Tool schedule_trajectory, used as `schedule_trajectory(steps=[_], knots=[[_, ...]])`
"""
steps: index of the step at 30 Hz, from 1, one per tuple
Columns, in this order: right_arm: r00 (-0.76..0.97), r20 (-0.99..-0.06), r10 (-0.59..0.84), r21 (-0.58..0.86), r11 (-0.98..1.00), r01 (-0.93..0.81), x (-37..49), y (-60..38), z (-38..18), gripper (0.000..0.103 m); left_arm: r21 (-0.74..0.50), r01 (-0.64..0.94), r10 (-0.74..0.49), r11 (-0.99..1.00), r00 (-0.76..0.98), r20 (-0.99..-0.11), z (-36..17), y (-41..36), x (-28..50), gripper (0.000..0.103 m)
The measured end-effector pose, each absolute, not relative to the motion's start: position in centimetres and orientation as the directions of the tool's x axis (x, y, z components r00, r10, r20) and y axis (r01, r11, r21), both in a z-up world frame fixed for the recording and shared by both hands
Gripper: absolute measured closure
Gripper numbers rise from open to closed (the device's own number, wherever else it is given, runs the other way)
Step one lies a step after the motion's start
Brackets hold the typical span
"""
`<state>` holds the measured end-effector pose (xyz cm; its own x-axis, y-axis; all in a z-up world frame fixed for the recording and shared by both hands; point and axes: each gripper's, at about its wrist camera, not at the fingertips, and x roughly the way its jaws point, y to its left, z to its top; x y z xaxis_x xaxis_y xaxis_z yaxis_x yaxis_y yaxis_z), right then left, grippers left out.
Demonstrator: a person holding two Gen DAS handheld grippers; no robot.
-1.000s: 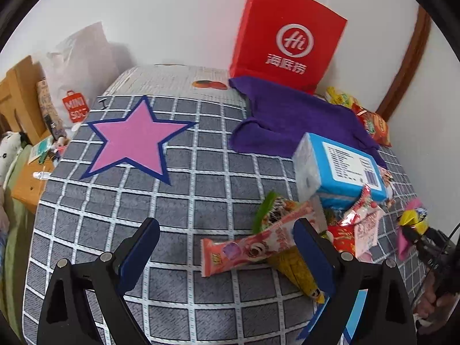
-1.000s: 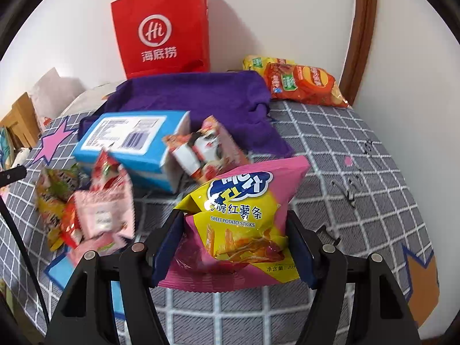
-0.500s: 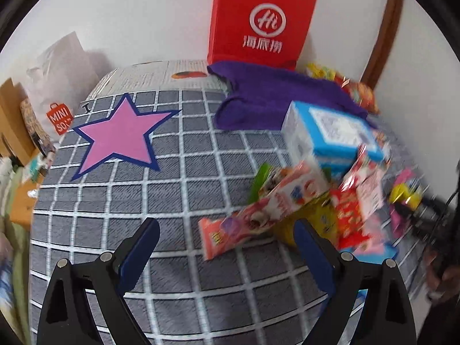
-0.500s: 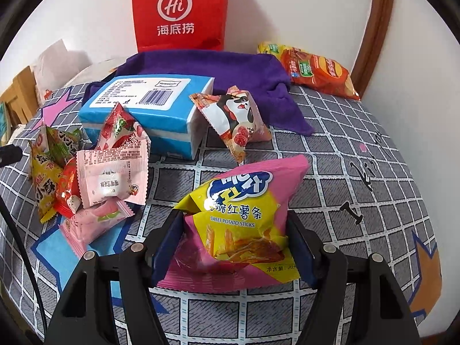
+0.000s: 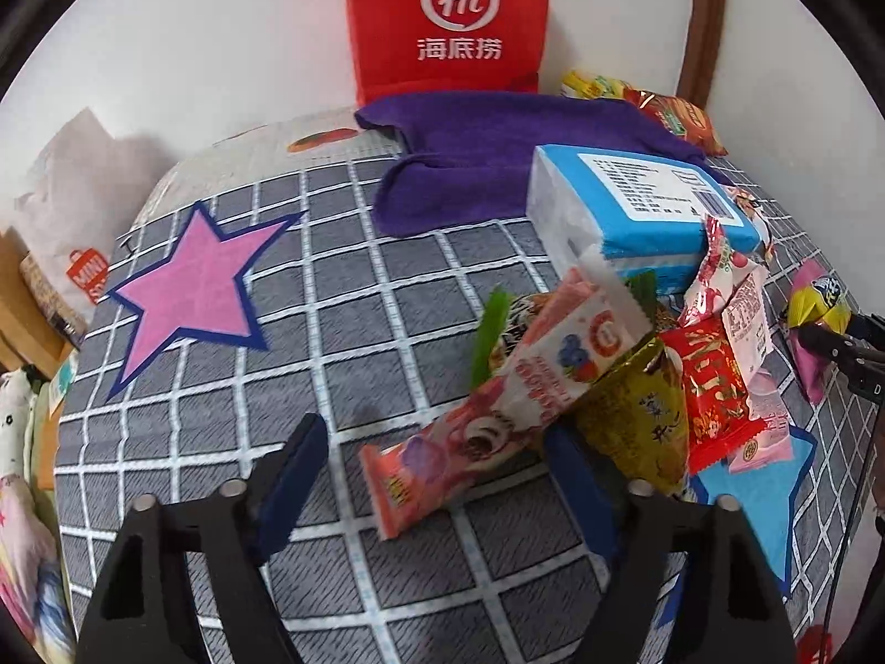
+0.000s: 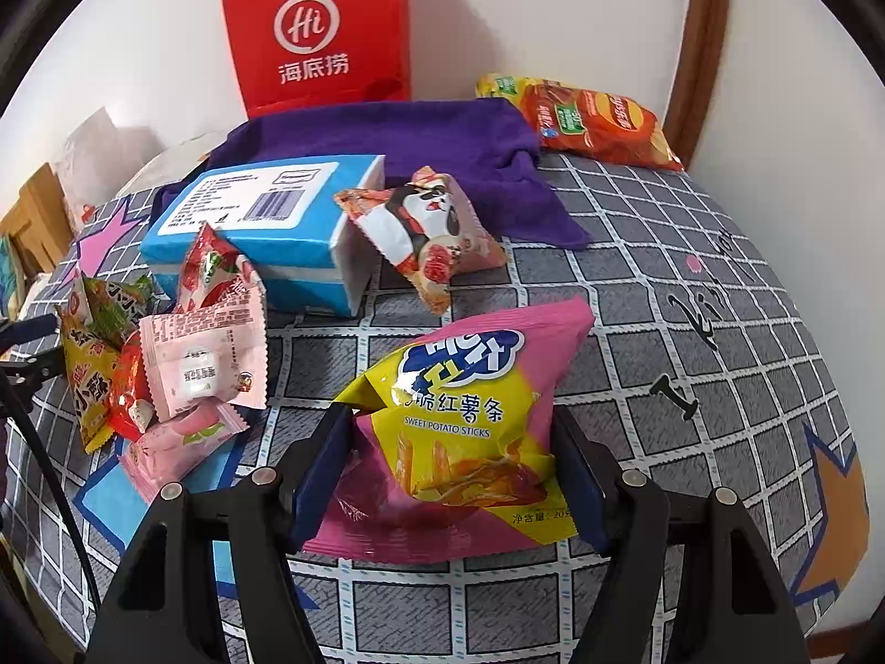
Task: Organize snacks
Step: 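Grasp the pink stick snack with left gripper while right lifts its bag, then carry both held snacks toward the purple towel by the red bag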
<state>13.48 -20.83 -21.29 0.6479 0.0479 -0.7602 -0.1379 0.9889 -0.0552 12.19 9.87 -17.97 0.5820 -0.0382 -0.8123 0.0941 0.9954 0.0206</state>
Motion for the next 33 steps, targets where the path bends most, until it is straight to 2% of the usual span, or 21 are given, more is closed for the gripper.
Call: schedule_trajectory(steps=[1,3,9,13,15,33], knots=[[0.647,-0.761,0.049,-0.051,0.989,-0.135,13.5,-20.9,-21.3,0.033,0.016,0.099,-0.045,0.995,0.583,-0.811,-18.0,9.8,12.3,0.035],[0.645,-0.763,0.051,-0.046,0.99,-0.133,13.5,-21.0,-21.4,0.032,-0.006,0.11,-0.069,0.994,0.576,-0.814,-18.0,9.7,12.5,0.053],[0.634,-0.772,0.046,-0.032,0.993,-0.111,13.8,-21.1,-21.2,0.033,-0.043,0.111,-0.1,0.993,0.591,-0.801,-16.9,9.7,12.0,0.072],[0.623,-0.78,0.061,-0.003,0.995,-0.1,13.9,-21.2,-20.7,0.033,-0.068,0.108,-0.119,0.992,0.598,-0.793,-15.9,9.7,11.6,0.076],[0.625,-0.778,0.065,0.004,0.995,-0.098,13.7,-21.1,-20.3,0.033,-0.091,0.1,-0.133,0.991,0.599,-0.79,-15.4,9.9,11.4,0.081],[0.704,-0.708,0.062,-0.007,0.995,-0.095,13.2,-19.4,-13.2,0.033,-0.188,0.035,-0.163,0.981,0.667,-0.727,-9.4,11.8,12.7,0.082]])
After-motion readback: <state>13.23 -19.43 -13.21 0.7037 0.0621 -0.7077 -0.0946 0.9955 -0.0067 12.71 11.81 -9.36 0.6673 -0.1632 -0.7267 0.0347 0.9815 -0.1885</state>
